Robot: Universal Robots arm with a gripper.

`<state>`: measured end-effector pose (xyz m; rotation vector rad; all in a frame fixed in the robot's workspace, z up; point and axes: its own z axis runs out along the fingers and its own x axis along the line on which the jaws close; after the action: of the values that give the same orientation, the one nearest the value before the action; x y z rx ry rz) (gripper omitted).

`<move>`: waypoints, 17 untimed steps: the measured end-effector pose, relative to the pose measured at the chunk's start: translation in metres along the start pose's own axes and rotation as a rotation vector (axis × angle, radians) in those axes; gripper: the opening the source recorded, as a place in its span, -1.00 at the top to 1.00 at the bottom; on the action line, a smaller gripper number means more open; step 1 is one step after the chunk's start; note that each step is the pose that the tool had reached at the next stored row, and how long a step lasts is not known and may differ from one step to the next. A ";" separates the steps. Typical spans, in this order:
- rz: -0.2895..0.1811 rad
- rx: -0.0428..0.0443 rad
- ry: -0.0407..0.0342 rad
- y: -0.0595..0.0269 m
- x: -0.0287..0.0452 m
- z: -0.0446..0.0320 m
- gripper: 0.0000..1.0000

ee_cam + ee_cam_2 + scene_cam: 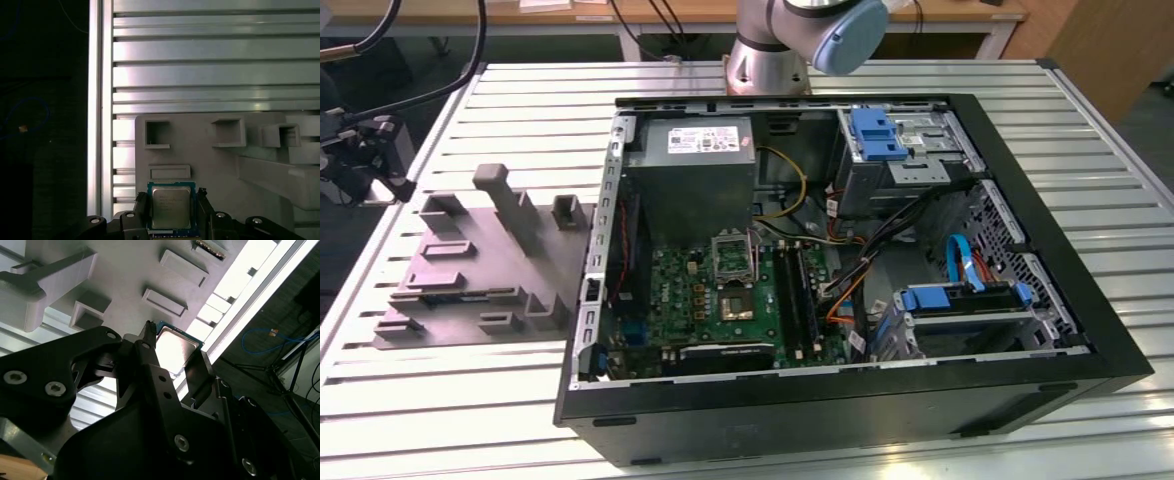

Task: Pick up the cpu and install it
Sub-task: 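Pick up the cpu and move it towards the insertion slot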

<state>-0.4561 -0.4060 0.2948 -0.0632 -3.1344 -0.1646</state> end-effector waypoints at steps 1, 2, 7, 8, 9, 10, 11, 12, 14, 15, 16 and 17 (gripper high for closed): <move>0.000 0.0000 0.0001 0.0000 0.0000 0.0000 0.04; 0.000 0.0001 0.0001 0.0000 0.0000 -0.0001 0.04; 0.000 0.0001 0.0001 0.0003 0.0000 -0.0026 0.04; 0.000 0.0001 0.0001 0.0003 0.0000 -0.0033 0.04; 0.000 0.0001 0.0001 0.0004 0.0000 -0.0039 0.04; 0.000 0.0000 0.0000 0.0005 0.0000 -0.0046 0.04; 0.000 0.0000 0.0000 0.0006 0.0000 -0.0053 0.04; 0.000 0.0001 0.0000 0.0006 0.0000 -0.0061 0.04; 0.000 0.0000 0.0000 0.0008 0.0000 -0.0076 0.04; 0.000 0.0000 0.0000 0.0009 0.0000 -0.0083 0.04; 0.000 0.0000 0.0000 0.0010 0.0000 -0.0091 0.04; 0.000 0.0000 0.0000 0.0010 0.0000 -0.0100 0.04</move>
<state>-0.4561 -0.4060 0.3048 -0.0631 -3.1344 -0.1645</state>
